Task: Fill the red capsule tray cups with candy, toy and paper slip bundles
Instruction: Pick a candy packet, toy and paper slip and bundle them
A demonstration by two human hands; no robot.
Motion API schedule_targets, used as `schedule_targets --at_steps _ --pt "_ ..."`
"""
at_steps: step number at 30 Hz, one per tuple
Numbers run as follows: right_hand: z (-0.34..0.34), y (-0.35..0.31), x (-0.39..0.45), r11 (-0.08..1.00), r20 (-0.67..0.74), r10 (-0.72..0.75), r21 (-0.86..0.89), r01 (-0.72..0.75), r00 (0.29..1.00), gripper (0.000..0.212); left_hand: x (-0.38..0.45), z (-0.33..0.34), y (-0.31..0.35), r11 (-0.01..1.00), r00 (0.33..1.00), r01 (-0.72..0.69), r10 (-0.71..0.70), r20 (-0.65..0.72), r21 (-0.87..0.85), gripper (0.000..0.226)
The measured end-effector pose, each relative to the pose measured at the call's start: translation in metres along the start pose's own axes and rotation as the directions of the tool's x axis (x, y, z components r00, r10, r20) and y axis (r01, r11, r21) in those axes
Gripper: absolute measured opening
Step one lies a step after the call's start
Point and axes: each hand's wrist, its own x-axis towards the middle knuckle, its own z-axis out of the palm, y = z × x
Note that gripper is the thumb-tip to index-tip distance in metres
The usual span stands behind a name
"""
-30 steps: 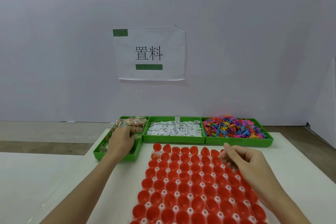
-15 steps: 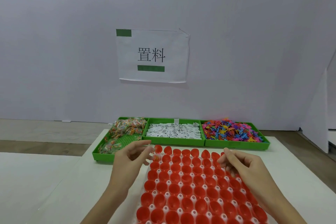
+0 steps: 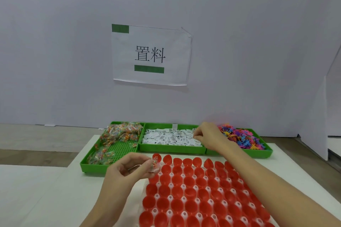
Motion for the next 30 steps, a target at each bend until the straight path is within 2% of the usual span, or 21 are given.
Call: schedule_targets --at_steps 2,6,8,12,14,17,20,27,30 --pt "0.006 0.003 0.010 0.998 0.032 0.026 -0.061 -0.024 0.999 0.012 0.000 -0.001 -0.001 1.000 1.000 -0.003 0.004 -0.027 0.010 0.021" --pt "0.012 0.003 0.019 0.988 0.104 0.068 -0.146 -0.053 0.992 0.027 -0.003 0.004 -0.004 0.999 1.000 -0.014 0.015 -0.024 0.034 0.023" --pt "0.015 0.003 0.022 0.984 0.113 0.079 -0.170 -0.059 0.990 0.028 -0.003 0.004 -0.002 0.999 0.999 -0.023 0.024 -0.030 0.031 0.023" --pt "0.018 0.004 0.027 0.986 0.121 0.096 -0.150 -0.077 0.988 0.015 -0.002 0.003 0.001 0.999 0.998 -0.033 0.035 -0.057 0.032 0.022" --pt "0.018 0.006 0.027 0.988 0.133 0.102 -0.129 -0.085 0.986 0.020 -0.003 0.003 0.003 0.999 0.998 -0.035 0.036 -0.051 0.033 0.020" --pt "0.021 0.012 0.026 0.991 0.102 0.119 -0.068 -0.113 0.988 0.028 -0.004 0.004 0.005 0.999 0.998 -0.035 0.036 -0.045 0.030 0.019" --pt "0.023 0.016 0.021 0.992 0.036 0.124 0.009 -0.124 0.992 0.020 -0.005 0.006 0.007 0.999 0.999 -0.030 0.031 -0.029 0.028 0.017" --pt "0.015 0.015 -0.002 0.970 -0.130 0.084 0.240 -0.051 0.988 0.019 -0.010 0.009 0.014 0.999 0.999 -0.034 0.034 -0.020 0.024 0.015" --pt "-0.005 0.004 -0.028 0.920 -0.220 0.081 0.391 0.012 0.972 0.010 -0.012 0.012 0.018 0.998 0.999 -0.050 0.051 -0.008 0.023 0.015"
